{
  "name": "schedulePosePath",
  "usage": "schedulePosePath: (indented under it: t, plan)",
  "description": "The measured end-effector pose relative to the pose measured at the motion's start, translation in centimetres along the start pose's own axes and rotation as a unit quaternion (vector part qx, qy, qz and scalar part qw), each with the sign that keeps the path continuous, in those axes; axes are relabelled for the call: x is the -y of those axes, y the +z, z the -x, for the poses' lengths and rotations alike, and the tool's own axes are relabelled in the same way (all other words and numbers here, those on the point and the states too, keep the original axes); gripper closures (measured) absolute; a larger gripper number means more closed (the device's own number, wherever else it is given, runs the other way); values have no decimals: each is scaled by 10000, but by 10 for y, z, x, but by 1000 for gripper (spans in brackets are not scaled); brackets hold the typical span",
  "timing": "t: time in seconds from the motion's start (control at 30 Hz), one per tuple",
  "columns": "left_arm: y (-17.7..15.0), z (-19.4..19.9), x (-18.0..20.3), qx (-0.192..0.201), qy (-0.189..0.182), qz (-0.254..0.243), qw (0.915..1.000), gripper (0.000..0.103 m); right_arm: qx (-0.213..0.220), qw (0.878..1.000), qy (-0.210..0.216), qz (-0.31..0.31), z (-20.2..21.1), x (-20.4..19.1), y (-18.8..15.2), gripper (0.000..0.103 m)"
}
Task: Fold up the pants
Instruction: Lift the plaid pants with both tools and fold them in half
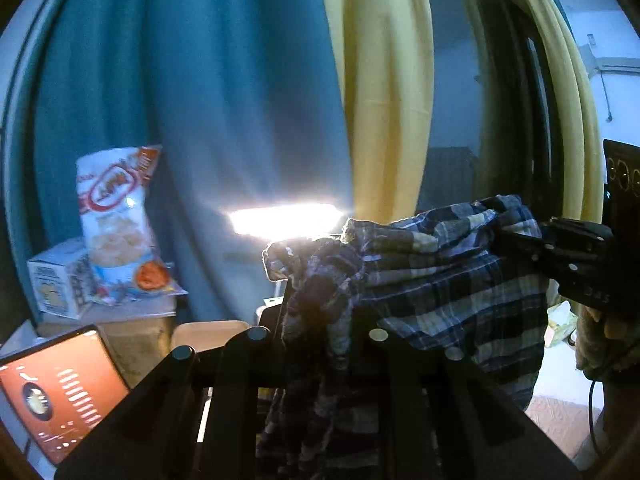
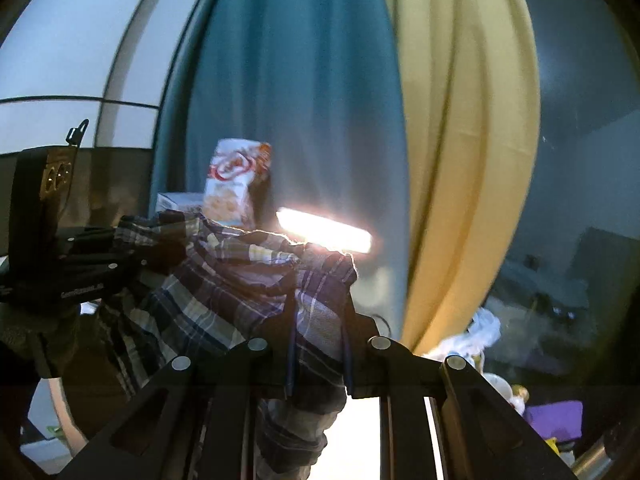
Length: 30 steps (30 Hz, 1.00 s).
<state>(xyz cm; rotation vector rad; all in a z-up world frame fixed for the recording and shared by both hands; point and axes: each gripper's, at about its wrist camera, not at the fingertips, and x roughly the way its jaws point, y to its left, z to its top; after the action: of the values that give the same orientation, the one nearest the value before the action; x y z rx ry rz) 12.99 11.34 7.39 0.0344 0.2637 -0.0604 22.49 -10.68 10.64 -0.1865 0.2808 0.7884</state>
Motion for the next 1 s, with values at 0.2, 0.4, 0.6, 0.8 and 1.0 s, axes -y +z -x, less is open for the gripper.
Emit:
schedulePosePath:
  t: [0.2,0.4,0.6,0.8,1.0]
  plan:
    - [-5,33,-26,33,363,-10,9993,88,230,9991,353,100,6,-37,8,85]
    - [-22,61,-52,-167,658,32,9977,88,281,9970,715,34,2,-76,10,85]
    - [-38,82,-67,-366,889,53,9954,88,147,9955,932,60,-9,-106,2,85]
    - [-62,56,-89,-740,869,142,9934,88,-322,9942,1021,-139,-47,-118,-23,85]
    - [-91,7,-115,-1108,683,519,9901,88,-796,9921,907,-356,-92,-115,-45,85]
